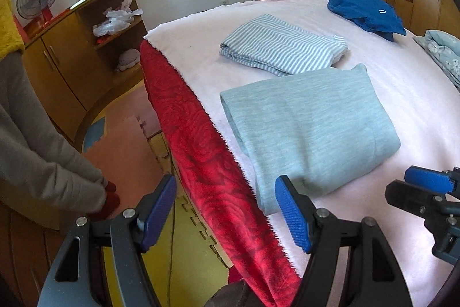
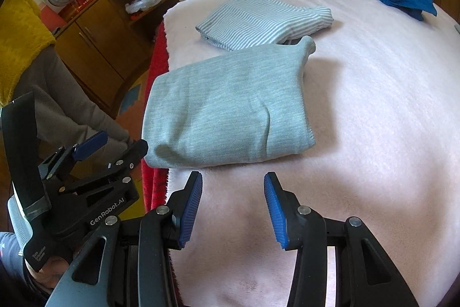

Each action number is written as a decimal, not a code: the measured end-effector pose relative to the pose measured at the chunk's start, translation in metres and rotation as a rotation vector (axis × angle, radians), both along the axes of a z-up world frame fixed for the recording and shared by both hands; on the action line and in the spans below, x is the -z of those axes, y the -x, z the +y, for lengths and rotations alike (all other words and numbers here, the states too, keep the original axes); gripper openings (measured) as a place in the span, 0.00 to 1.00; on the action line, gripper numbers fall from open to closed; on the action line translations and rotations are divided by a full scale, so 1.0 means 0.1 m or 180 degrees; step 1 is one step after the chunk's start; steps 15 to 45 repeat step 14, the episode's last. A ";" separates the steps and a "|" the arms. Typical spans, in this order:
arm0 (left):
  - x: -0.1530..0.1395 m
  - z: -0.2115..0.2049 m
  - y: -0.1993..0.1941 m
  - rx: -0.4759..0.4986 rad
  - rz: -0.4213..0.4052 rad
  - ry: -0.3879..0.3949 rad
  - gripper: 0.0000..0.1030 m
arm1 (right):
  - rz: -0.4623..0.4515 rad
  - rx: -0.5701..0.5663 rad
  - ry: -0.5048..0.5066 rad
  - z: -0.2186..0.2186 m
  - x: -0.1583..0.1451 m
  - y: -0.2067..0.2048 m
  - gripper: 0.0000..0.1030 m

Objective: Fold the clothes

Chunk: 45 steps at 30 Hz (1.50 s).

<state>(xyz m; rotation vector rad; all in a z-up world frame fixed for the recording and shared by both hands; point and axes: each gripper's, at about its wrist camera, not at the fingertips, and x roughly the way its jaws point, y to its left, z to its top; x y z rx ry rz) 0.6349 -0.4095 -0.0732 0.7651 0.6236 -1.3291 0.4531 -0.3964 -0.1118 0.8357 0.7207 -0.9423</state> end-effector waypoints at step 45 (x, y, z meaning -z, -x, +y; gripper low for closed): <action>-0.05 0.05 0.06 0.0012 -0.0116 0.0101 0.73 | 0.0000 -0.0004 0.0013 0.00 -0.02 0.00 0.44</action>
